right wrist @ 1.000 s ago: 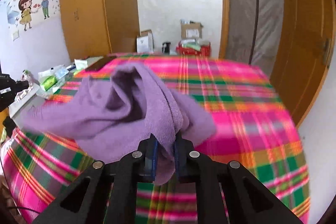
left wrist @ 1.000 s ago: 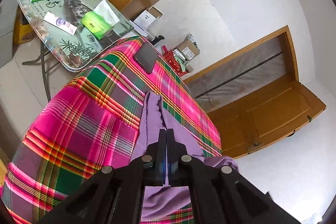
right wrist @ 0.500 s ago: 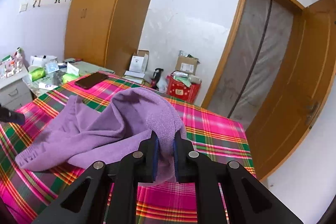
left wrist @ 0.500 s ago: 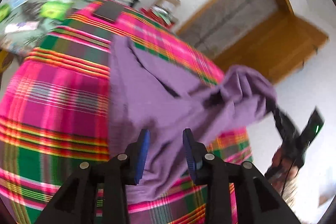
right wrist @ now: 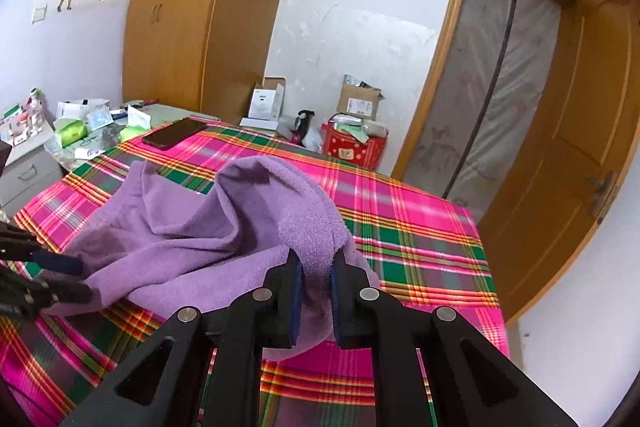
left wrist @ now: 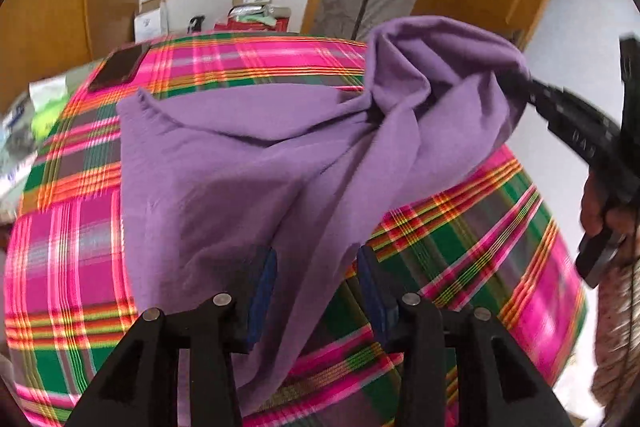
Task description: Fold clothes
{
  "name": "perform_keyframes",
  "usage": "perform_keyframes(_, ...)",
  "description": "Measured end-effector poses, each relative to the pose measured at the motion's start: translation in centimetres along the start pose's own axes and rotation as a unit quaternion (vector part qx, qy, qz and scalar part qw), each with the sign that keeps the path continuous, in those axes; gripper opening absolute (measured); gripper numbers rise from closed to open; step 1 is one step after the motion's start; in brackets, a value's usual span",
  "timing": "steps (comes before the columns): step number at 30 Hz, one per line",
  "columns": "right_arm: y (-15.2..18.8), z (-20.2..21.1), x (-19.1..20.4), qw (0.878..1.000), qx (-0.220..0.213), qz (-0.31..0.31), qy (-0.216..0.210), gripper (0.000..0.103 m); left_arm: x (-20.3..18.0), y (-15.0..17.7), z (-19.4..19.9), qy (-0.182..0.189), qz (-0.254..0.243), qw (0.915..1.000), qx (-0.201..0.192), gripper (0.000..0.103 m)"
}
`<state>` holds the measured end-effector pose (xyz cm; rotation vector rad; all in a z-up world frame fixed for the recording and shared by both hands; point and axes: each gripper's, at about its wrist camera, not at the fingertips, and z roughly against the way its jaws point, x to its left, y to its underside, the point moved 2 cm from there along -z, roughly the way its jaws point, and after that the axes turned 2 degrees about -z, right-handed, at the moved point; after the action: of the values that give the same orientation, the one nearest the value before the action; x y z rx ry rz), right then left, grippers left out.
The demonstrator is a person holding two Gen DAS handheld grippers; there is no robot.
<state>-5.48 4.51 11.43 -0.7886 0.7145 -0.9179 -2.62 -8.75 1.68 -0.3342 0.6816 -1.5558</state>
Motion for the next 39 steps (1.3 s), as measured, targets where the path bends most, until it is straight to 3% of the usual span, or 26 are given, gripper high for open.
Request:
perform_keyframes(5, 0.3, -0.3, -0.4, 1.000, 0.002, -0.005, -0.009, 0.012, -0.4, -0.6, -1.9, -0.012, -0.002, 0.9997, 0.022, 0.040)
perform_keyframes(6, 0.3, -0.3, -0.5, 1.000, 0.003, -0.004, -0.010, 0.012, -0.4, -0.7, -2.1, -0.014, -0.003, 0.9997, 0.021, 0.025)
perform_keyframes(7, 0.4, -0.4, -0.5, 1.000, 0.004, -0.002, -0.011, 0.012, -0.4, -0.7, -2.2, -0.005, -0.004, 0.9997, 0.022, 0.016)
perform_keyframes(8, 0.4, -0.5, -0.6, 1.000, 0.006, 0.000, -0.011, 0.012, -0.3, -0.8, -2.1, 0.000, -0.003, 0.9998, 0.022, 0.008)
perform_keyframes(9, 0.5, -0.6, -0.6, 1.000, 0.007, 0.002, -0.012, 0.012, -0.1, -0.9, -2.0, 0.004, -0.001, 0.9998, 0.022, 0.006)
perform_keyframes(16, 0.4, -1.4, -1.8, 1.000, 0.007, 0.010, 0.013, 0.012, 3.6, -3.6, 2.0, -0.011, 0.063, 0.9964, -0.056, 0.005)
perform_keyframes(21, -0.6, -1.8, -2.3, 0.997, -0.010, 0.047, 0.061, 0.012, 5.0, -5.3, 4.8, -0.015, 0.084, 0.9913, -0.100, 0.004)
perform_keyframes(28, -2.9, -1.4, -2.1, 0.977, -0.059, 0.147, 0.146, 0.012, 4.5, -6.6, 7.5, -0.014, 0.083, 0.9857, -0.146, 0.002)
perform_keyframes(33, -2.7, -0.9, -2.0, 0.963, -0.086, 0.176, 0.184, 0.012, 4.6, -5.7, 7.6, -0.009, 0.086, 0.9860, -0.143, 0.002)
perform_keyframes(35, -1.8, -1.5, -2.1, 0.966, -0.068, 0.176, 0.176, 0.012, 4.8, -5.2, 7.0, -0.009, 0.089, 0.9875, -0.130, 0.002)
perform_keyframes(39, 1.0, -3.2, -3.0, 0.986, 0.003, 0.130, 0.105, 0.012, 5.2, -4.3, 6.1, -0.011, 0.101, 0.9886, -0.112, 0.002)
